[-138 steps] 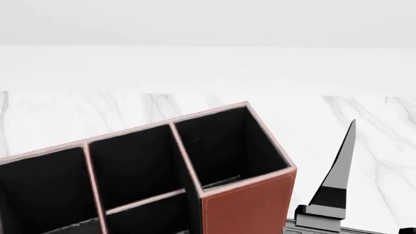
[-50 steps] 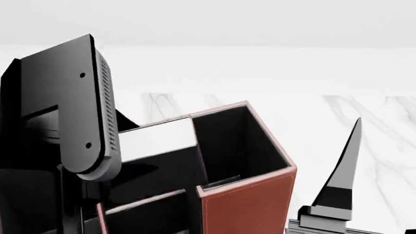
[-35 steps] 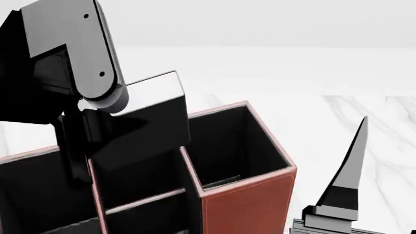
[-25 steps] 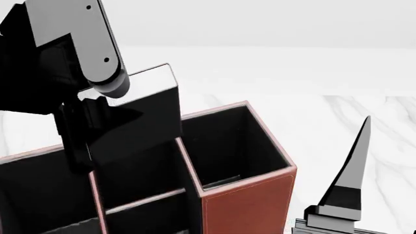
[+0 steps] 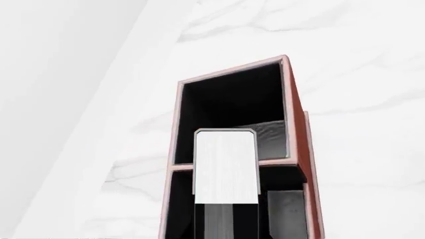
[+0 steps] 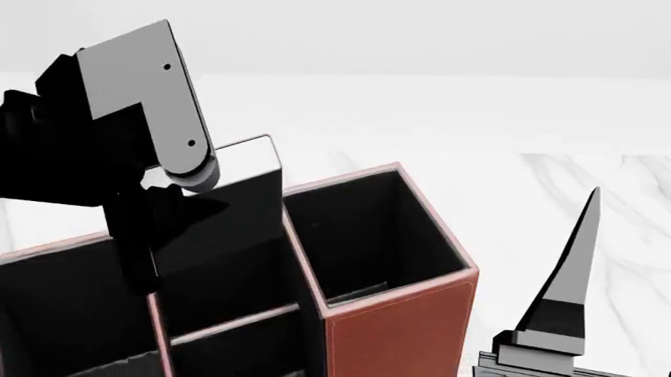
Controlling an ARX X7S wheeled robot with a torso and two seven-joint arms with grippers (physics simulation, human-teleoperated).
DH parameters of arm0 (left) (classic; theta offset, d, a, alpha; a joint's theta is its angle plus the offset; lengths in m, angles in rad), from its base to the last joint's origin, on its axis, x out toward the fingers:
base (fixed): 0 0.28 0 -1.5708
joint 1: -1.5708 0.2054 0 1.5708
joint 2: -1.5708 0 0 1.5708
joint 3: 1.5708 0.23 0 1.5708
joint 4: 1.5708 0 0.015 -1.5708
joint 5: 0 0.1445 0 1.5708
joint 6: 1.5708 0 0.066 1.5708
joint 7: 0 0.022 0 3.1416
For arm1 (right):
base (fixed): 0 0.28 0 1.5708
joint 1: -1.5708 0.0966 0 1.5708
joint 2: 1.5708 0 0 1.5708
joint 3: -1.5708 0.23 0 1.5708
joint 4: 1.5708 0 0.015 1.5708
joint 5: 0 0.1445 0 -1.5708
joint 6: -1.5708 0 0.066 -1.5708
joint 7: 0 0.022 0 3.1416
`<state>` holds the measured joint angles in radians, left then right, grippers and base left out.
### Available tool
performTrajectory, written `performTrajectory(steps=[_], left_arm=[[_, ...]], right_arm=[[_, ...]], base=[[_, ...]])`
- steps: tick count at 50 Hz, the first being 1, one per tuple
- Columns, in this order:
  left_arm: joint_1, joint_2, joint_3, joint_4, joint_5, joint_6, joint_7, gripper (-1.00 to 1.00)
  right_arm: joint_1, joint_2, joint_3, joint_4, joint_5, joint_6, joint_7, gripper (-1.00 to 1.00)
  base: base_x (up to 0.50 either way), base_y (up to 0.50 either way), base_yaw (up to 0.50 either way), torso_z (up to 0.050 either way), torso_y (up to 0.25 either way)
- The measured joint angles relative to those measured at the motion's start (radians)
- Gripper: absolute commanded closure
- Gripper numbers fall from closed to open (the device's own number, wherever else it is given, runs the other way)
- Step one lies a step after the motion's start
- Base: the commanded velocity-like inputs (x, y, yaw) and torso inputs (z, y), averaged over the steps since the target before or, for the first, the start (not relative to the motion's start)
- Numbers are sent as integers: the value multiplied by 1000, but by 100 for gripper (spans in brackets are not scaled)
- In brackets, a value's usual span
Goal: Pick up the book and place it in the front compartment of the caddy.
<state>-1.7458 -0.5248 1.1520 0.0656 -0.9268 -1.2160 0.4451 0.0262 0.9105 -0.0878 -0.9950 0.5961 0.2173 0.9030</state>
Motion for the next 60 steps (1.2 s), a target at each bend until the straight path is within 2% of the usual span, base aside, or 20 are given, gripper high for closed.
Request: performTrajectory(steps=[60], left_arm=[[234,-2,51,-171,131,269,-20,100]], right_arm=[[8,-3,-41,33,-20,-19,-2,-100]], base=[[0,0,0,0,2]])
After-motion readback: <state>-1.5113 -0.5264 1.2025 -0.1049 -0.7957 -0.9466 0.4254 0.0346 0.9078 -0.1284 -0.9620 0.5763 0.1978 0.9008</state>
